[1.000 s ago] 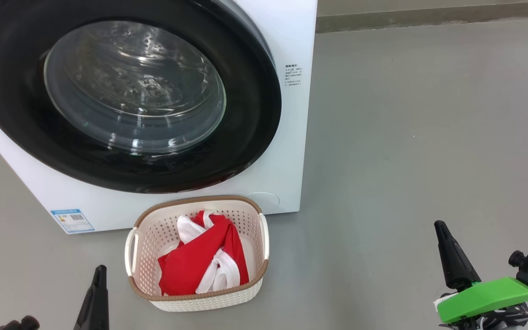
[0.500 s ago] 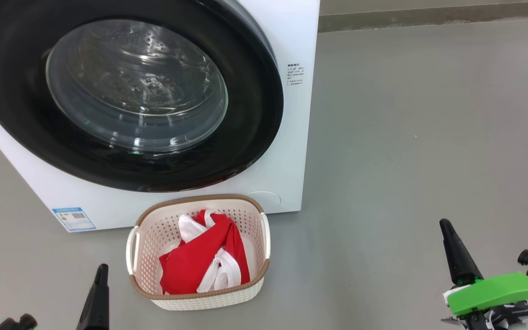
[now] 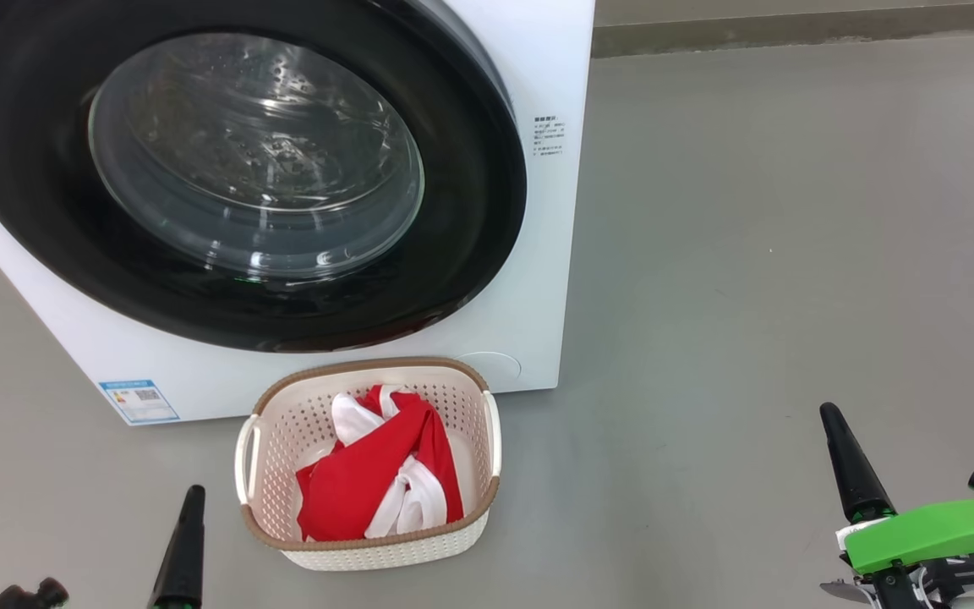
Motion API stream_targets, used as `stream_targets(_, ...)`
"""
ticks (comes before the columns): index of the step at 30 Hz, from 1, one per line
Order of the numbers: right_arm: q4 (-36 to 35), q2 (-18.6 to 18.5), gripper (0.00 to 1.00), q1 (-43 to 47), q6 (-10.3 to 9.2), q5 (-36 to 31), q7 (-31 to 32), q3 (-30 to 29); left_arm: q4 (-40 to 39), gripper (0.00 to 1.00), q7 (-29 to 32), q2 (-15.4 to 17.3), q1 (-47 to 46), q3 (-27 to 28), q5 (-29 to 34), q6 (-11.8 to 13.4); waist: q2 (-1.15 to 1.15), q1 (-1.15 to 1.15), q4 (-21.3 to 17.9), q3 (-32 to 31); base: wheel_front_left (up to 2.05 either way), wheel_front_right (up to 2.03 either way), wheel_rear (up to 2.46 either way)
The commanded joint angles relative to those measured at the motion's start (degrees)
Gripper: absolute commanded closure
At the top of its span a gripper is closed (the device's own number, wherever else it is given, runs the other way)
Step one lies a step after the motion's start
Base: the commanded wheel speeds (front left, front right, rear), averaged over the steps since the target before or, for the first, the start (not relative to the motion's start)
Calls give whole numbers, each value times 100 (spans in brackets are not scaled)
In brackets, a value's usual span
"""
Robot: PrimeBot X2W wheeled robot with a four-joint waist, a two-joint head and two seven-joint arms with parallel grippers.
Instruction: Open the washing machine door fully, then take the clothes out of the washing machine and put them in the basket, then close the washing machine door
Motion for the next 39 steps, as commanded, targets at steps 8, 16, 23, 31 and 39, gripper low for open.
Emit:
stream_targets(8,-93,-45,100,-311,-3,610,166,-5,-21,100,169,58,-377,109,-625,-28,0,0,18,7,0,0,0)
stream_targets(16,-60,-34,100,-339,-4,1084,302,-66,61,100,302,61,-443,115,-1135,-30,0,0,35,14,0,0,0)
stream_targets(23,-36,-25,100,-360,-4,1441,405,-112,123,100,401,63,-492,120,-1520,-32,0,0,48,19,0,0,0)
stream_targets(31,-4,-13,100,-388,-5,1914,542,-174,205,100,534,66,-557,127,-2030,-35,0,0,65,26,0,0,0)
stream_targets(39,29,-1,100,-416,-5,2388,680,-237,287,100,667,68,-623,133,-2542,-37,0,0,82,33,0,0,0)
